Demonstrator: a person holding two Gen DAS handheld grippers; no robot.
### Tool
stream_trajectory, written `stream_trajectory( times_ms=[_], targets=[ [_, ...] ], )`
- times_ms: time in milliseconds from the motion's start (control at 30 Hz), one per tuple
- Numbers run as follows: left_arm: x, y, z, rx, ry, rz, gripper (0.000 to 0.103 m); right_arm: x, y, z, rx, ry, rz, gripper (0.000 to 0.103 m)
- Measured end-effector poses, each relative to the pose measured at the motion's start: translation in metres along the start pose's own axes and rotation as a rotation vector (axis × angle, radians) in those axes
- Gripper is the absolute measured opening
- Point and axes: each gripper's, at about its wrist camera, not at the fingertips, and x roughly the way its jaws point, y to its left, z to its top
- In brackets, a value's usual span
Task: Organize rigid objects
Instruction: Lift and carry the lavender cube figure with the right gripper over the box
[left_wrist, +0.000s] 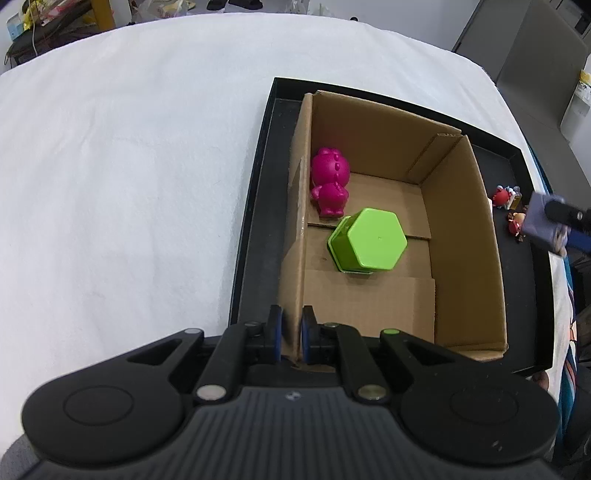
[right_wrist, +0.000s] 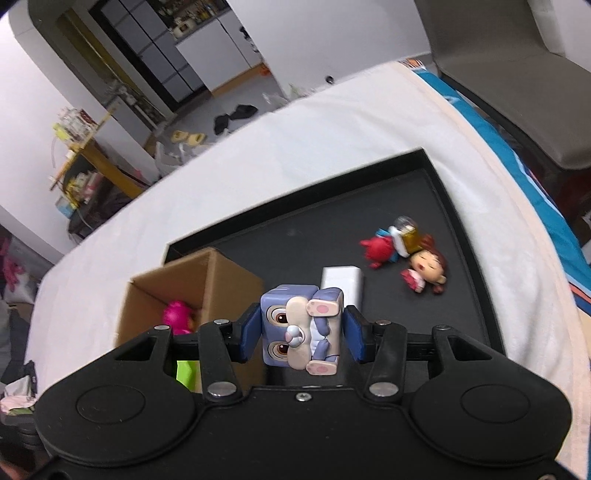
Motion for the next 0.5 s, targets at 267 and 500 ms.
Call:
stream_trajectory(
  times_ms=[267, 500],
  targets=[
    [0.001, -0.001, 0.001, 0.008, 0.004, -0.004, 0.009, 0.001, 0.035, 0.011, -0.064, -0.023, 0.056, 0.046],
    [0.002, 0.002, -0.001, 0.0, 0.001, -0.015, 0.009, 0.009, 0.067, 0.013, -0.113, -0.017, 0.091, 0.046]
  ],
)
